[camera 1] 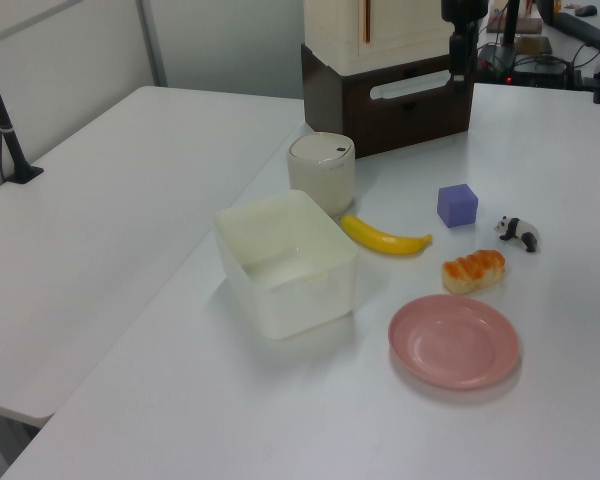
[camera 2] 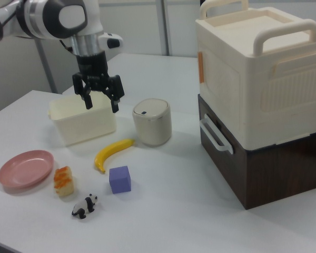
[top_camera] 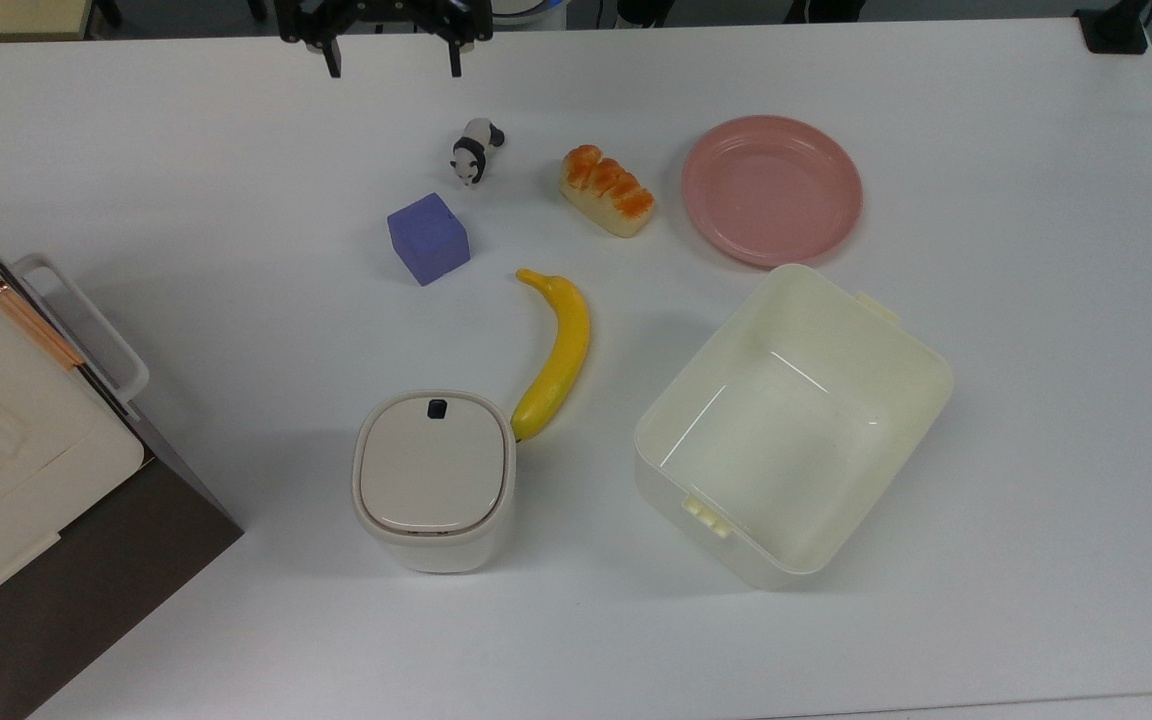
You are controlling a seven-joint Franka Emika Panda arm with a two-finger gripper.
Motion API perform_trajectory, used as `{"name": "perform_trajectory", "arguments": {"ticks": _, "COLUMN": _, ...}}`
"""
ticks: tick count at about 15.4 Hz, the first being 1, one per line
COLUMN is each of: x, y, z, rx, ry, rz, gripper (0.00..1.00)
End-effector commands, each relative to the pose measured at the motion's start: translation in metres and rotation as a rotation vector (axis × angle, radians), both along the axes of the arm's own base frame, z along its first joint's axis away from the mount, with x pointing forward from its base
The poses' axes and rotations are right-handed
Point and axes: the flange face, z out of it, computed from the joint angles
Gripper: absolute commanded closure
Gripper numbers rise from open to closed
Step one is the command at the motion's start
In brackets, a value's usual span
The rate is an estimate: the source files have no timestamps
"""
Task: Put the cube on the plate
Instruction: 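Move the open gripper down toward the purple cube, then close the gripper on the purple cube and lift it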
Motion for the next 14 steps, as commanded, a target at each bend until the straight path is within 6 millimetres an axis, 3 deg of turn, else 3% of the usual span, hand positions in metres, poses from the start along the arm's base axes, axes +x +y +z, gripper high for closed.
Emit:
{"name": "perform_trajectory", "arguments": {"ticks": 1, "x": -0.008, "y": -0.013, "z": -0.020, "rx": -0.005, "ry": 0.028, "rz": 0.076, "gripper": 0.00}}
{"name": "perform_trajectory", "arguments": {"ticks": 8, "x": -0.011, "y": -0.026, "z": -0.084, "rx": -0.046, "ry": 0.105, "rz": 0.257, "gripper": 0.00}}
{"name": "perform_trajectory", "arguments": {"ticks": 14, "x": 0.001, "y": -0.036, "z": -0.153, "rx": -0.035, "ry": 0.175, "rz": 0.385, "gripper": 0.00}}
